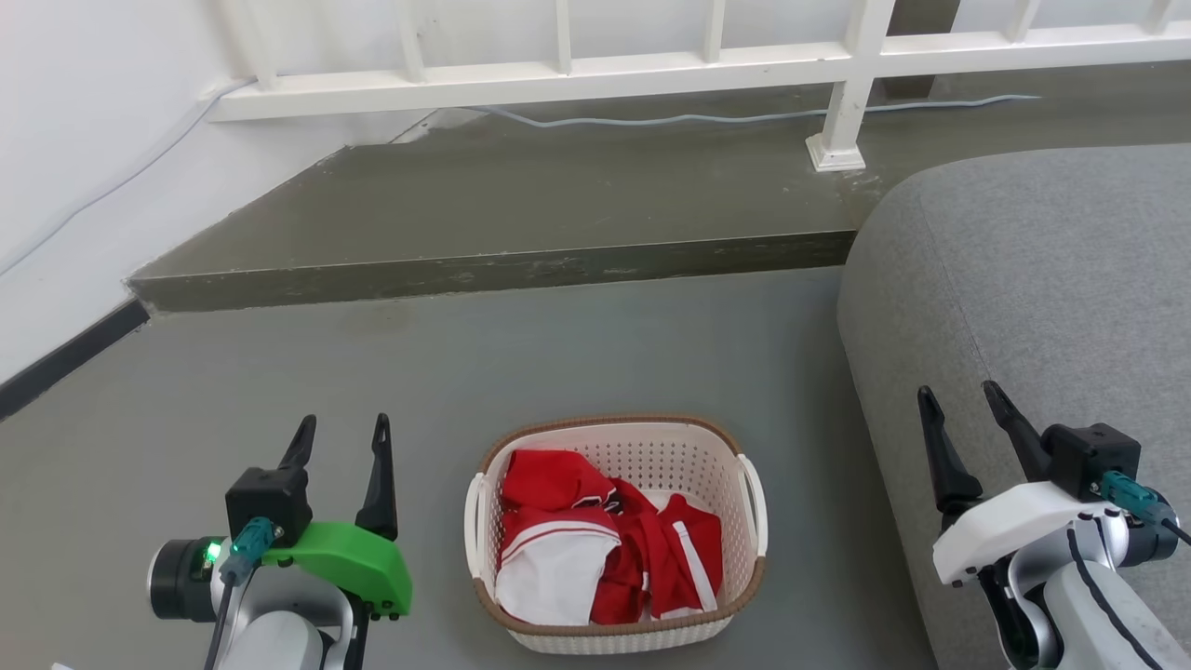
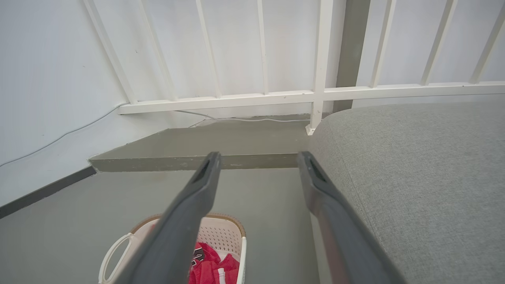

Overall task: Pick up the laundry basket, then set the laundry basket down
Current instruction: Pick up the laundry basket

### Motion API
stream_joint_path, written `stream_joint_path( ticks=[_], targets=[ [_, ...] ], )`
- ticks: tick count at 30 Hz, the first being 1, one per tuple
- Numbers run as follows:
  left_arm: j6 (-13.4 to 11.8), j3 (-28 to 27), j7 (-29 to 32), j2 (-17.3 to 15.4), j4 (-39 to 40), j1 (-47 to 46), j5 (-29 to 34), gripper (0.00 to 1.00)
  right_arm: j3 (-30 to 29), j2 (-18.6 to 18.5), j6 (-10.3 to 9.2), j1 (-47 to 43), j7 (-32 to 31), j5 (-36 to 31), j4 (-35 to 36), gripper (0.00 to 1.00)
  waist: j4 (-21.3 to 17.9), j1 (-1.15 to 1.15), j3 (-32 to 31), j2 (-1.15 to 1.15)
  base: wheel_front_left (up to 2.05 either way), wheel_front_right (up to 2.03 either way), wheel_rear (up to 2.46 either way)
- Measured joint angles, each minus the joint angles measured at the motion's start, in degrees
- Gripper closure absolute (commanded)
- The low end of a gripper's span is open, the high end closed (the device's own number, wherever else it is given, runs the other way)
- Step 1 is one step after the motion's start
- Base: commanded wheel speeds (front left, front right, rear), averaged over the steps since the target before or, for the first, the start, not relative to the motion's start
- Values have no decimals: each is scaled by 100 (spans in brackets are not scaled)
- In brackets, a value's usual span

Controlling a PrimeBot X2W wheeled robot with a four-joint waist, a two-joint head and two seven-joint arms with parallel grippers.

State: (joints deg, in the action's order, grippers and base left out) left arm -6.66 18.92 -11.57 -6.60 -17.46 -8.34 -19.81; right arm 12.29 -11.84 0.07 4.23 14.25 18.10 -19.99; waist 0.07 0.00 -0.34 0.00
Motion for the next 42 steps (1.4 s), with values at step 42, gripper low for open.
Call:
stream_joint_path(
  ticks=[42],
  targets=[
    [-16,-10,94,175,486,-1266,299,0,-209,9,201,1411,1,-55,103,0,104,0,2350,0,0,0,0]
  ],
)
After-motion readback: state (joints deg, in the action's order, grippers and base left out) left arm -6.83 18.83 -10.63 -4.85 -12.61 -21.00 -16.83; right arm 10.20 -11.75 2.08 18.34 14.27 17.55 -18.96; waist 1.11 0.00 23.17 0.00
